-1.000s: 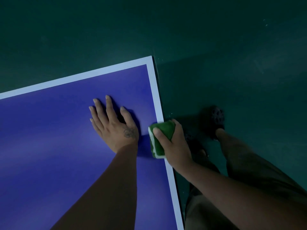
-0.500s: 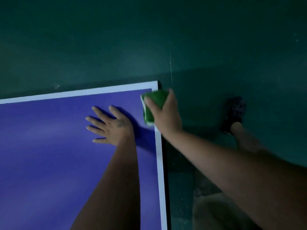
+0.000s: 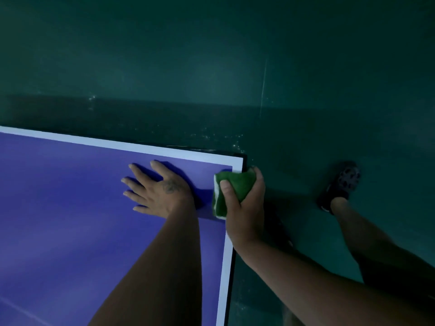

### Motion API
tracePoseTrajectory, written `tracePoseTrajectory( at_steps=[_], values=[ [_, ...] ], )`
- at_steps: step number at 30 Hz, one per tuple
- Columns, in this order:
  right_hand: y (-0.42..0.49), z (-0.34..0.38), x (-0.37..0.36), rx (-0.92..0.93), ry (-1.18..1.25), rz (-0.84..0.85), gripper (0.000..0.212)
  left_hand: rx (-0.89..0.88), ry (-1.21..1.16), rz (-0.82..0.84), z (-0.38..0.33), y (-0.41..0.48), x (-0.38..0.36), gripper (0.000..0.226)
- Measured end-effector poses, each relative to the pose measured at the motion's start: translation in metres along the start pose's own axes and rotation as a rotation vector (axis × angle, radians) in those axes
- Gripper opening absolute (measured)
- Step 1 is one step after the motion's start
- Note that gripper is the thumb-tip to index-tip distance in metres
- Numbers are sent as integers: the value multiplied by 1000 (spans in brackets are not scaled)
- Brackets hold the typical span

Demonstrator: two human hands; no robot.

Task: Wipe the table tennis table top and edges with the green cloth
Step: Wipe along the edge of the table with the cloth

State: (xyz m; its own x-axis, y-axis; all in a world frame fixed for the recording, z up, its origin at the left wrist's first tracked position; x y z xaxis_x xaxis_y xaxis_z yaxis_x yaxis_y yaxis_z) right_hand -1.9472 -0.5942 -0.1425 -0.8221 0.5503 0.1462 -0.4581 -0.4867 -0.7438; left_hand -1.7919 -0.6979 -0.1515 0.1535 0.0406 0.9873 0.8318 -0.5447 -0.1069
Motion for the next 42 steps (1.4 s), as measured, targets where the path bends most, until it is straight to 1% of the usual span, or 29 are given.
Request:
tracePoseTrajectory(
  at_steps=[5,8,12,14,16,18,19,21,23,24,26,27,28,29,33,36,38,40,42],
  values=[
    [21,26,-5,63,48,-59,83,-10,-12,-15,0,-1,-1,66],
    [23,33,-2,119,0,-75,82,-7,-10,-14,0,-2,1,67],
    [33,46,10,199,-129,-27,76,-2,-11,-5,-2,-5,2,66],
    [40,56,18,246,-187,29,73,-1,-11,9,-2,-5,2,67],
    [49,68,28,295,-265,119,73,-3,-10,11,-2,-5,3,68],
    [62,86,35,369,-437,235,72,-13,-12,5,-2,-5,3,71],
    [70,95,36,398,-543,312,73,-17,-16,6,-2,-5,3,71],
    [84,108,29,385,-726,530,78,-20,-18,3,-2,-5,3,70],
    [92,115,15,346,-969,745,91,-18,-21,-6,-1,-4,3,69],
    [96,117,9,324,-1083,807,102,-23,-27,-12,-1,-4,3,68],
    [104,124,-2,256,-1222,861,121,-31,-31,-38,-2,-5,2,65],
    [108,126,-8,227,-1260,881,127,-32,-28,-57,-2,-5,2,63],
    [109,127,-14,209,-1277,905,128,-32,-24,-71,-1,-5,2,62],
    [109,127,-19,200,-1268,930,125,-34,-23,-77,-1,-6,2,60],
    [107,127,-57,228,-1208,993,105,-52,-33,-87,-3,-6,4,59],
    [104,129,-102,306,-1224,1012,101,-52,-37,-92,-3,-6,6,58],
    [100,130,-122,311,-1203,1015,100,-43,-64,-82,-5,-4,7,58],
    [99,131,-121,278,-1169,1013,99,-37,-118,-69,-6,-4,10,57],
    [101,135,-103,227,-1163,1022,98,-31,-191,-34,-3,-4,13,57]
  ],
)
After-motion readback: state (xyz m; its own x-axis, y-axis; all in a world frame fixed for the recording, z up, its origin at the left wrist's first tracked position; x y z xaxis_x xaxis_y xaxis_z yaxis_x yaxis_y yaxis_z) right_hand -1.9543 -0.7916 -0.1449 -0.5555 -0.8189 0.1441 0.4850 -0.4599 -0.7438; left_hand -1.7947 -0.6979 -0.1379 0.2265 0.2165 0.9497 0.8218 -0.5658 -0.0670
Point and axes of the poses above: each hand's wrist, its own y-axis towards the middle knuckle, its own x-axis out of the back of the hand, z = x × y, the point moved 3 cm from there along y, towards the middle knuckle
